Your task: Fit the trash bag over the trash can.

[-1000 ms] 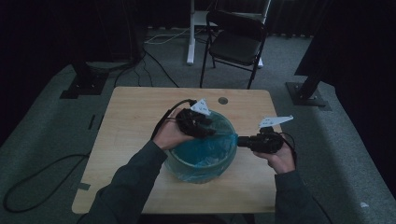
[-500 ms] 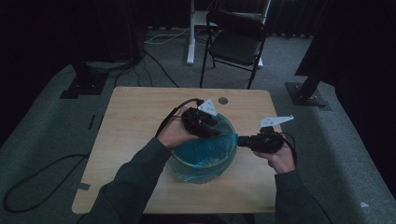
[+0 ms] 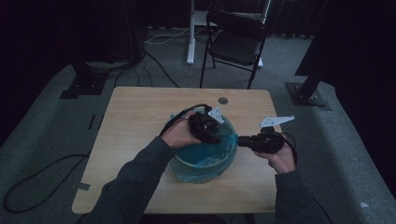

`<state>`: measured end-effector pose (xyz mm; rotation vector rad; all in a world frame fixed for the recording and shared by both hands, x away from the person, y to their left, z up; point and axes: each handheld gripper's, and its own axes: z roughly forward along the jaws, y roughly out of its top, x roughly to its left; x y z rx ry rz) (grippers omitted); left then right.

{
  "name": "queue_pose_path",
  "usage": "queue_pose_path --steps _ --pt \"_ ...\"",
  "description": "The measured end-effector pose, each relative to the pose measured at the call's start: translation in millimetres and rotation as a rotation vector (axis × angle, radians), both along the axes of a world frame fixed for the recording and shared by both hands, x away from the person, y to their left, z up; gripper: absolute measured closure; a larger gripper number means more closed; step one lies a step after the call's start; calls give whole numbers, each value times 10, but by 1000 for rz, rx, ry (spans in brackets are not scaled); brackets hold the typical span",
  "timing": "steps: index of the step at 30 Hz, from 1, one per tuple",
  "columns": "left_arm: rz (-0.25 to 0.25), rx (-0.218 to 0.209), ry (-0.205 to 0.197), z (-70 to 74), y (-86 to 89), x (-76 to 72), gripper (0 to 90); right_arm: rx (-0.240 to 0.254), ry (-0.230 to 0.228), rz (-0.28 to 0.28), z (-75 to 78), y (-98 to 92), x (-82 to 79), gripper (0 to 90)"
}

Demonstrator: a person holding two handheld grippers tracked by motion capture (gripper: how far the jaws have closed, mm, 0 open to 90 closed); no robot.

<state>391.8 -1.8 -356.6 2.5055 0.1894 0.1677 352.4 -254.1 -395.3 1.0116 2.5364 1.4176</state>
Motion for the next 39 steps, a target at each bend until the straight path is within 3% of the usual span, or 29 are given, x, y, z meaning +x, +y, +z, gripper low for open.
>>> queue_pose_path --steps 21,39 --pt "27 149 -14 -161 -188 109 571 2 3 0 -4 -11 -6 765" --pt "34 230 -44 -269 -294 160 541 2 3 2 -4 -7 -6 762"
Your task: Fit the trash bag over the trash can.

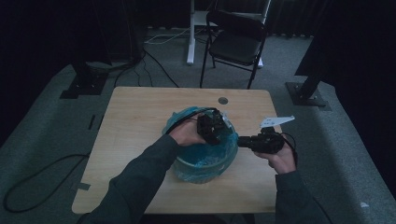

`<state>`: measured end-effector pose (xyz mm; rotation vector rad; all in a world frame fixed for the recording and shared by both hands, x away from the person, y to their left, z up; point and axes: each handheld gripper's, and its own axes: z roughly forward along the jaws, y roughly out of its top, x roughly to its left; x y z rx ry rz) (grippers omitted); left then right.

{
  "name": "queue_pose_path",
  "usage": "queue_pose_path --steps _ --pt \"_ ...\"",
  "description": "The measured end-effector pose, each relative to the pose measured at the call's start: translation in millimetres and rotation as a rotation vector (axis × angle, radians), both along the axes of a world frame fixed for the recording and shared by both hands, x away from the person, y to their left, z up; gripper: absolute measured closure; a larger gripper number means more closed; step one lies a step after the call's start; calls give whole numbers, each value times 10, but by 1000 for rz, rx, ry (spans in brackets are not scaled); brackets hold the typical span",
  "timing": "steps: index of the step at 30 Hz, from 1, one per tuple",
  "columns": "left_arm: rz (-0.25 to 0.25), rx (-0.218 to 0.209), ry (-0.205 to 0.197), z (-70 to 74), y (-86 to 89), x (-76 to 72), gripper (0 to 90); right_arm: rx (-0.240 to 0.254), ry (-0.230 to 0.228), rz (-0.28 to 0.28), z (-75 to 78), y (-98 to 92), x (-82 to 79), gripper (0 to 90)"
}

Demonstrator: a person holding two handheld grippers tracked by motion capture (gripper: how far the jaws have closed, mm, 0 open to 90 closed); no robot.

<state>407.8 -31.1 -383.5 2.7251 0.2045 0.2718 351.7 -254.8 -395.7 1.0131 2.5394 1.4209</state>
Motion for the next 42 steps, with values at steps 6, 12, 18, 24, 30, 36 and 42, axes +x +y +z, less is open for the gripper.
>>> queue_pose_path --steps 6,12,18,24,30,36,42 --pt "-8 32 -15 -33 -47 -5 527 1 -1 0 1 -1 -1 761" --pt "-24 53 -22 -62 -90 -24 522 2 1 1 2 0 -2 759" --pt "-20 63 -35 -67 -105 -49 534 3 0 1 4 -4 -1 757" --pt "-4 49 -49 -8 -60 -43 539 4 -1 2 5 -10 -2 755" --pt "29 0 -62 105 73 -15 539 6 2 -1 1 -18 -2 754" --pt "66 -20 -91 235 237 -29 539 7 0 3 -1 -10 -2 750" --pt "118 -52 -115 380 460 30 539 5 2 3 -4 -2 -2 749"
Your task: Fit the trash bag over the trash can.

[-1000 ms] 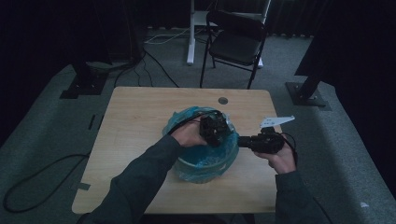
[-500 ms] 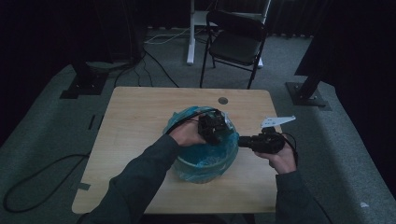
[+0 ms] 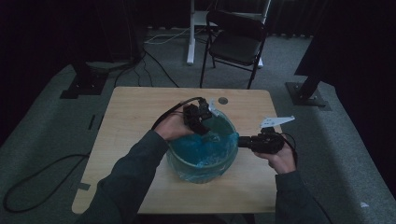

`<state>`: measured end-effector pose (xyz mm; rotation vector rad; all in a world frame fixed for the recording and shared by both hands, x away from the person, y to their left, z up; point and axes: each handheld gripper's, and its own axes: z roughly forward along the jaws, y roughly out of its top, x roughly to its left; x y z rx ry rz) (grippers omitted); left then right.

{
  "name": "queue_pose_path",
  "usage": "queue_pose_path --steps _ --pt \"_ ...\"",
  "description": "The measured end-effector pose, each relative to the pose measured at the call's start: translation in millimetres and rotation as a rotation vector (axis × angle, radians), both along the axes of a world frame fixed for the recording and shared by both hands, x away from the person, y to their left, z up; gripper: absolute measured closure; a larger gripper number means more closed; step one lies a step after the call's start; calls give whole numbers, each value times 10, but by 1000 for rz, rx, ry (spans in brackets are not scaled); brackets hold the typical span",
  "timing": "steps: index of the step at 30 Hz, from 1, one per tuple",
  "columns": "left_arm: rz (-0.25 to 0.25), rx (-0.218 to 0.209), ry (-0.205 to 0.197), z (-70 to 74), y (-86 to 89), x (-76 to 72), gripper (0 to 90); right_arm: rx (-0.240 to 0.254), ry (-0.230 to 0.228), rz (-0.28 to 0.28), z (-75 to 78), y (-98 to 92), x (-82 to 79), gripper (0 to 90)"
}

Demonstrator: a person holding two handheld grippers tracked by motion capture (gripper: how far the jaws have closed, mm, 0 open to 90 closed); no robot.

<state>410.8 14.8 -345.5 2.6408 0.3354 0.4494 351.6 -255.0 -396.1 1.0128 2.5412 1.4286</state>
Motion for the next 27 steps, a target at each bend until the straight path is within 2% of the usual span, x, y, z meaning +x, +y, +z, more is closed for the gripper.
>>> queue_pose_path --steps 2,9,17,20,23,27 --pt "7 2 -2 10 31 6 547 0 -1 1 1 1 1 748" --pt "44 72 -13 -49 184 15 551 2 -2 -2 -2 -3 1 747" --pt "66 77 -18 -92 246 26 550 0 1 0 -3 5 1 745" --pt "52 50 -20 -47 258 -13 547 3 -2 0 0 2 -1 742" --pt "39 2 -29 26 304 -82 539 7 -9 2 8 -8 -5 737" --pt "35 -109 -44 118 492 -184 537 13 -12 -4 19 -33 -17 728"
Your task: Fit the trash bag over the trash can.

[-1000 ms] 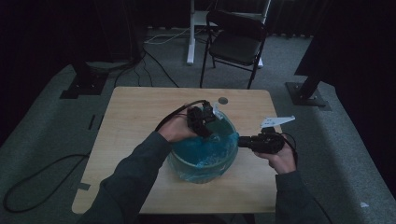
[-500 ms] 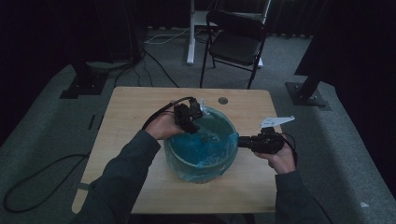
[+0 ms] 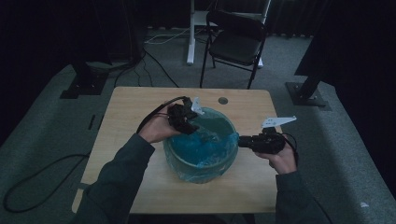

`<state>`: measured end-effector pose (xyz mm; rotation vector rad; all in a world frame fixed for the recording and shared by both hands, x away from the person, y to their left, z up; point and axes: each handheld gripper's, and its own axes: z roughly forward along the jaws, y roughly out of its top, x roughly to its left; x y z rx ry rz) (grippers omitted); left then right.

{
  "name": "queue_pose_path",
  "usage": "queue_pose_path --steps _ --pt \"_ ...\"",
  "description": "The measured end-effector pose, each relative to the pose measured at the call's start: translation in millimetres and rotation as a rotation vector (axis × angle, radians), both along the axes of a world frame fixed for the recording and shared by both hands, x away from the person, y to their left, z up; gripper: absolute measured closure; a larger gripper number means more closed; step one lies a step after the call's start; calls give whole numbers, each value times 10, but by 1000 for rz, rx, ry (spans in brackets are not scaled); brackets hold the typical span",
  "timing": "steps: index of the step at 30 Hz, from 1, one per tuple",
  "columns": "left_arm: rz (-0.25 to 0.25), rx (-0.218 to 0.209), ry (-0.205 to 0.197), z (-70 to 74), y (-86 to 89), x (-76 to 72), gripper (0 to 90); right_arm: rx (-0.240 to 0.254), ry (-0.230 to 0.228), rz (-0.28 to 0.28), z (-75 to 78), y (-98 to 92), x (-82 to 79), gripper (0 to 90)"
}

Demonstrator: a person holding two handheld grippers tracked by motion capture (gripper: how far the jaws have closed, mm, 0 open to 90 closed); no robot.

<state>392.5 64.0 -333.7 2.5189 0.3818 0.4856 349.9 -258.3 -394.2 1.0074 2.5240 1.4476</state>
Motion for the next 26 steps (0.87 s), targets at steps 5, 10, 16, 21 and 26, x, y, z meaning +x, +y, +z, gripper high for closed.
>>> queue_pose_path --steps 5,10,16,21,26 --pt "31 -76 -17 40 225 -41 529 5 -1 -8 -5 -10 7 725" --pt "97 -204 -16 42 515 -42 529 3 -6 -12 -5 3 13 711" --pt "197 -320 -38 -51 827 -45 527 1 -17 -47 -20 -37 22 680" --pt "322 -400 -27 -274 1162 -6 527 -20 -30 -78 -68 -65 39 644" --pt "409 -429 -4 -519 1390 30 500 -39 -52 -125 -142 -86 87 563"
